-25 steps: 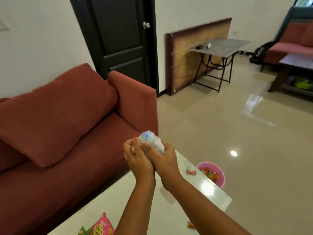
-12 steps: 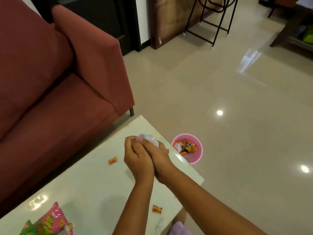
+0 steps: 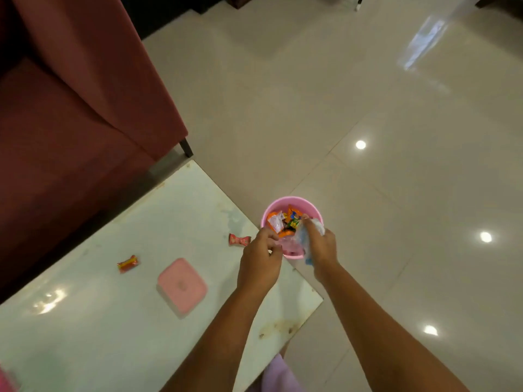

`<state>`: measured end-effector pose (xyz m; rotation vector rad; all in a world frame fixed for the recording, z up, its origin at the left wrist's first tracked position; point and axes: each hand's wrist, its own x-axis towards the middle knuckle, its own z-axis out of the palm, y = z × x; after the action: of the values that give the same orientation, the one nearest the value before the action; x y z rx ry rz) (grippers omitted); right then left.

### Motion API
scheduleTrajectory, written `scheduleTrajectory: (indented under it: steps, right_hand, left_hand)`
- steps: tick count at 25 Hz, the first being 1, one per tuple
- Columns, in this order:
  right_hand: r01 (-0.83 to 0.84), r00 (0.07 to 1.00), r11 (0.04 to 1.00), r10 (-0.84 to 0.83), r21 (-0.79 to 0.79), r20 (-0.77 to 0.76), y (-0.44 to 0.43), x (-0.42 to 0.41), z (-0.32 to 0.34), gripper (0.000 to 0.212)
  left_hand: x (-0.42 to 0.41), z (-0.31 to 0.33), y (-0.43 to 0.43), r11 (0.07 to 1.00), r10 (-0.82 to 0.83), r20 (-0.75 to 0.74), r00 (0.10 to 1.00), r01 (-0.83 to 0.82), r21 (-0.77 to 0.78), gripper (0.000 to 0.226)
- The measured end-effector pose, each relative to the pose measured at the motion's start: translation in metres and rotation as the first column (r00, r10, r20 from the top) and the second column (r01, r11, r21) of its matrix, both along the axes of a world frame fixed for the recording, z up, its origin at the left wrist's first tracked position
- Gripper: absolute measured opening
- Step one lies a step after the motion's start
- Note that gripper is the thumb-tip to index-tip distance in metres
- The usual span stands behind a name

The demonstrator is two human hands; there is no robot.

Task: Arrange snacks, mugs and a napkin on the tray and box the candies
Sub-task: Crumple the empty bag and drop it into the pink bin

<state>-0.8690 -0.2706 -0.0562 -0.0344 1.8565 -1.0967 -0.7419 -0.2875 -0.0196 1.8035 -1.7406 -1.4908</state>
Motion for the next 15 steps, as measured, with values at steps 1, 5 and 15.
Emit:
scheduleTrajectory:
  steps: [1,5,15]
  right_hand:
    - [0.002,1.0,0.999,-0.002,0.046,-0.006,-0.005,-0.018,-0.025,0.034]
    - [-0.202,0.979,0.959,0.19,0.198,0.08,-0.024,-0.063,-0.108,0.053]
    - [-0.695,0.16,0.361,0.921,0.622,-0.356,-0.03,-0.068,-0.22,0.081]
  left_hand:
    - [-0.009,-0.014,-0.006,1.0,-0.03,0.0,1.0,0.03,0.004,0.014]
    - [-0.03,-0.062,-0.028,0.999,-0.049,-0.011,0.999,0.049,-0.015,0.011]
    - [-0.024,-0.096,-0.06,0.971,-0.079,0.245,0.966,0.13,-0.199,0.007]
